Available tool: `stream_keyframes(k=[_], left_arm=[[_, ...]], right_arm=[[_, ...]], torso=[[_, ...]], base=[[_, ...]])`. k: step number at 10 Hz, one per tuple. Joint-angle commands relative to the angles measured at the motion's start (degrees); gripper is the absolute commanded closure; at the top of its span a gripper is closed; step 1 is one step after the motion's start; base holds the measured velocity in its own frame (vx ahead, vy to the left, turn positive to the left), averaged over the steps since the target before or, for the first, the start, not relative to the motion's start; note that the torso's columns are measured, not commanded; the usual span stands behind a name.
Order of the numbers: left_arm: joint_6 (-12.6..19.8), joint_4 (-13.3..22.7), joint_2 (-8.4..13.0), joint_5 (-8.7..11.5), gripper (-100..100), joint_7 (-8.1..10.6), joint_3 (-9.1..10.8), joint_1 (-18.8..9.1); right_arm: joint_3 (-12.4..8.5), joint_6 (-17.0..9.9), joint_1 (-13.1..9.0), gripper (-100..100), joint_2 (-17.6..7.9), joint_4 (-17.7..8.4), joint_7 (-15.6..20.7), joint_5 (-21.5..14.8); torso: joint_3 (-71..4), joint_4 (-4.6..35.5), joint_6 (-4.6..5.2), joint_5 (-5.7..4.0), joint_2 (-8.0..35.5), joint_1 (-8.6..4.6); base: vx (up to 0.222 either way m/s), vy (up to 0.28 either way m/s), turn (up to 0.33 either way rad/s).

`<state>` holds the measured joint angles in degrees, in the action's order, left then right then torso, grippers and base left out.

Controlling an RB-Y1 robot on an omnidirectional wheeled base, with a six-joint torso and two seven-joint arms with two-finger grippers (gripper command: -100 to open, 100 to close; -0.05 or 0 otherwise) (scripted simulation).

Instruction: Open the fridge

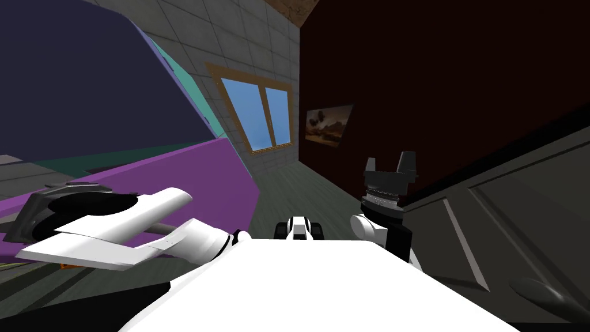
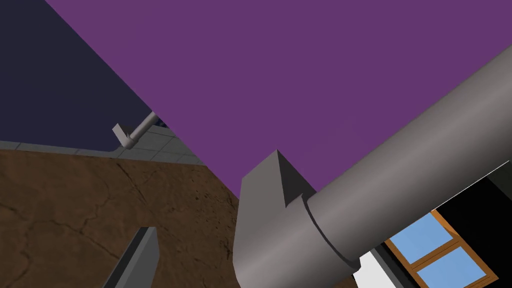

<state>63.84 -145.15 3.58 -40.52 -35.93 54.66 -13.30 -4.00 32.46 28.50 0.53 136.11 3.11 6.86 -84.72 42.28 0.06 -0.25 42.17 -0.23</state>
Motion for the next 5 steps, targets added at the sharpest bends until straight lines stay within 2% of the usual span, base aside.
stream_keyframes(k=[1, 3, 4, 5], left_arm=[[2.85, -0.37, 2.78, -1.69, -100, -2.45, 0.78, -3.06], [5.17, -0.58, 4.94, -2.55, -100, -4.27, 1.69, -5.15], [5.38, -0.51, 3.86, -1.99, -100, -3.89, 1.73, -4.26], [5.69, -0.42, 3.9, -2.02, 0, -4.06, 1.84, -4.33]], right_arm=[[0.0, 0.0, 0.0, 0, 0.0, 0.0, 0.0, 0.0], [0.0, 0.0, 0.0, 0, 0.01, 0.0, 0.0, 0.0], [0.0, 0.0, 0.01, 0, 0.01, 0.0, 0.0, 0.0], [0.0, 0.0, 0.01, 0, 0.01, 0.01, 0.0, 0.0]], torso=[[-0.04, 0.0, 0.02, -0.15, -0.03, -0.27], [-0.07, 0.08, 0.04, -0.47, 0.09, -0.56], [-0.1, 0.1, 0.05, -0.59, 0.12, -0.62], [-0.05, 0.04, 0.0, -0.32, 0.03, -0.45]], base=[[-0.062, 0.005, -0.142], [-0.056, -0.006, -0.159], [-0.027, 0.008, -0.021], [-0.007, 0.003, 0.009]])
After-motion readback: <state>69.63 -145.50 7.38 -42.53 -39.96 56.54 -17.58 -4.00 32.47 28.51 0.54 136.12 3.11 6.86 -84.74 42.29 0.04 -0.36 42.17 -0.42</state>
